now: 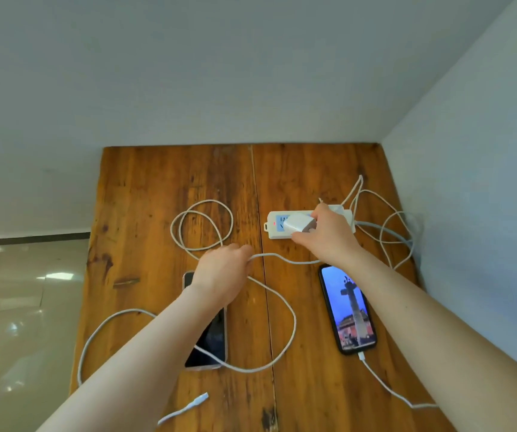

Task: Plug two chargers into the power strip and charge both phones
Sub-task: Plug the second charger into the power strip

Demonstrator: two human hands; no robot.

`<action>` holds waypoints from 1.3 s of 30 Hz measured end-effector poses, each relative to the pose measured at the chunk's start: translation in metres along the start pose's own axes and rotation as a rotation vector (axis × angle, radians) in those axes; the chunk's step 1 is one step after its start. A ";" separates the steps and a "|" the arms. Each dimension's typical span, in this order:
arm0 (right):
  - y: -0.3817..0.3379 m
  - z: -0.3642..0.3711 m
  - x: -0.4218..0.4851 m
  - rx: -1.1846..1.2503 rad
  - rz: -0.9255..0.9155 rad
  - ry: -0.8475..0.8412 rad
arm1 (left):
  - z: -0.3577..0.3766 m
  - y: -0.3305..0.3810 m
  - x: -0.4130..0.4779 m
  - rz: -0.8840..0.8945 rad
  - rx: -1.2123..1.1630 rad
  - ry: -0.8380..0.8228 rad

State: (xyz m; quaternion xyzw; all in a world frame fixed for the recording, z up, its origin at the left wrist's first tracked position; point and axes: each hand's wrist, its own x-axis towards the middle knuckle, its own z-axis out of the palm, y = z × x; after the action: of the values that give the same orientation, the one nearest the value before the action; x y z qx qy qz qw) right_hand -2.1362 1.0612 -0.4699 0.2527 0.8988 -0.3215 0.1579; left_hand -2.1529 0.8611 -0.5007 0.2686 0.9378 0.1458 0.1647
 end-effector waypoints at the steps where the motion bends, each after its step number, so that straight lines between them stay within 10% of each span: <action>1: -0.002 0.001 0.005 -0.064 -0.027 0.009 | 0.005 0.002 0.007 0.028 0.024 0.008; 39: -0.047 -0.023 0.081 -0.314 0.147 -0.137 | 0.022 0.008 0.036 0.128 0.097 -0.288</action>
State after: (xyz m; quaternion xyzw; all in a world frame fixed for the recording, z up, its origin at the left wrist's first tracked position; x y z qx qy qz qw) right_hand -2.2319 1.0736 -0.4652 0.2673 0.9042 -0.1814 0.2794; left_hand -2.1701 0.8917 -0.5257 0.3536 0.8913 0.0704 0.2748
